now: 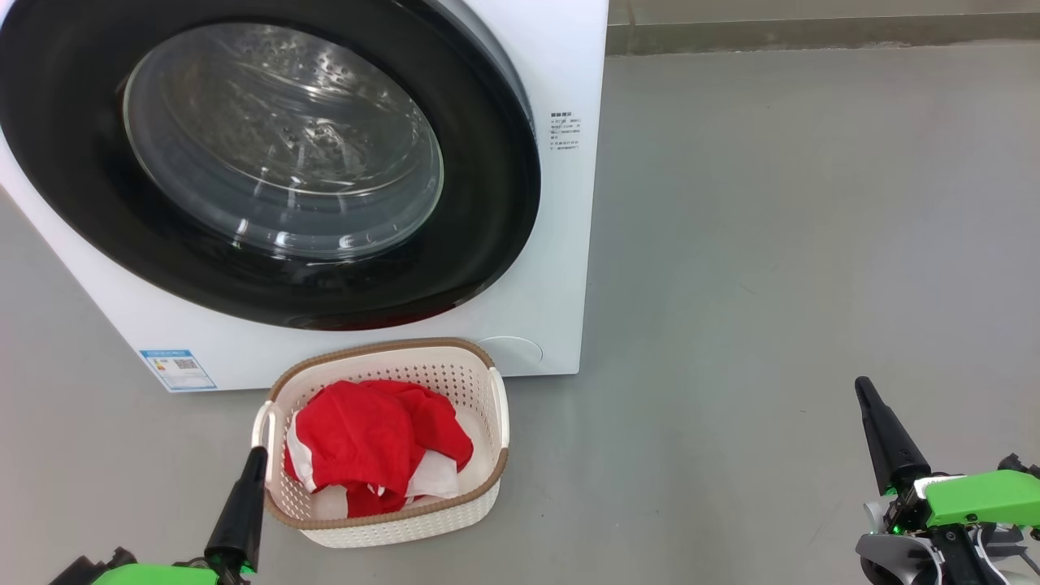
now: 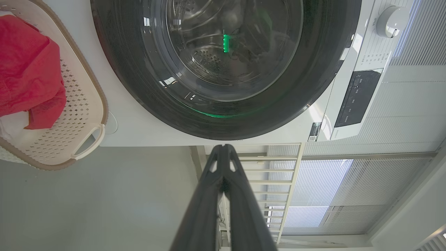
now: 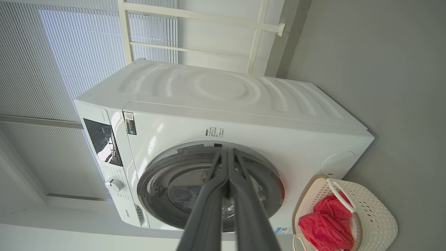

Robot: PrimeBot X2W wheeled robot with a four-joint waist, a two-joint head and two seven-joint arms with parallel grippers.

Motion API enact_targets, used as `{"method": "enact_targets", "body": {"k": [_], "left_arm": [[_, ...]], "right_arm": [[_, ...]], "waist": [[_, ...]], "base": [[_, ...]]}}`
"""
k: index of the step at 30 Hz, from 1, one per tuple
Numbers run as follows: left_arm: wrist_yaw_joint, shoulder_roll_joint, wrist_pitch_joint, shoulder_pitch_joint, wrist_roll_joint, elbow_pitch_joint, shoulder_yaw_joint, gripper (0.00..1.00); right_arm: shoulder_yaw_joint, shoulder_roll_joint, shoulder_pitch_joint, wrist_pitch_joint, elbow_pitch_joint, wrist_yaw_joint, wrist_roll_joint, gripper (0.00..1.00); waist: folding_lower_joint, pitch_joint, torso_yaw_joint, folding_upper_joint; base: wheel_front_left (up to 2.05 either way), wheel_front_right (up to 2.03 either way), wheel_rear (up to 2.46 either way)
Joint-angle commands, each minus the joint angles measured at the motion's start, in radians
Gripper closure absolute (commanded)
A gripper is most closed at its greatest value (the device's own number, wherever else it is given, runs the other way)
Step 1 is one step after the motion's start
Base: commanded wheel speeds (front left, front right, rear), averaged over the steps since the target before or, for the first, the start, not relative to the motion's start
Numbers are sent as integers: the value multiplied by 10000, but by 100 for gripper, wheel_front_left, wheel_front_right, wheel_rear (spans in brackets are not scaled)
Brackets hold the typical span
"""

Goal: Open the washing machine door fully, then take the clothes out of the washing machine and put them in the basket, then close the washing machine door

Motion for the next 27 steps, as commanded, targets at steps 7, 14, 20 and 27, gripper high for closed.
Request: {"method": "enact_targets", "body": {"k": [7,14,20,27], "left_arm": [[-69,90,91,-393,121,-207,373,100],[-69,83,98,-394,128,-207,382,100],[-69,78,104,-394,135,-206,390,100],[-69,72,111,-395,141,-206,398,100]], "right_arm": [[129,-49,-420,61,-246,-6,12,100],[123,-44,-420,66,-246,-6,6,100],[118,-41,-421,70,-246,-6,2,100],[113,-38,-421,74,-246,-6,-2,100]], "waist": [[-1,0,0,-1],[-1,0,0,-1],[-1,0,0,-1],[-1,0,0,-1]], "base": [[0,0,0],[0,0,0],[0,0,0],[0,0,0]]}}
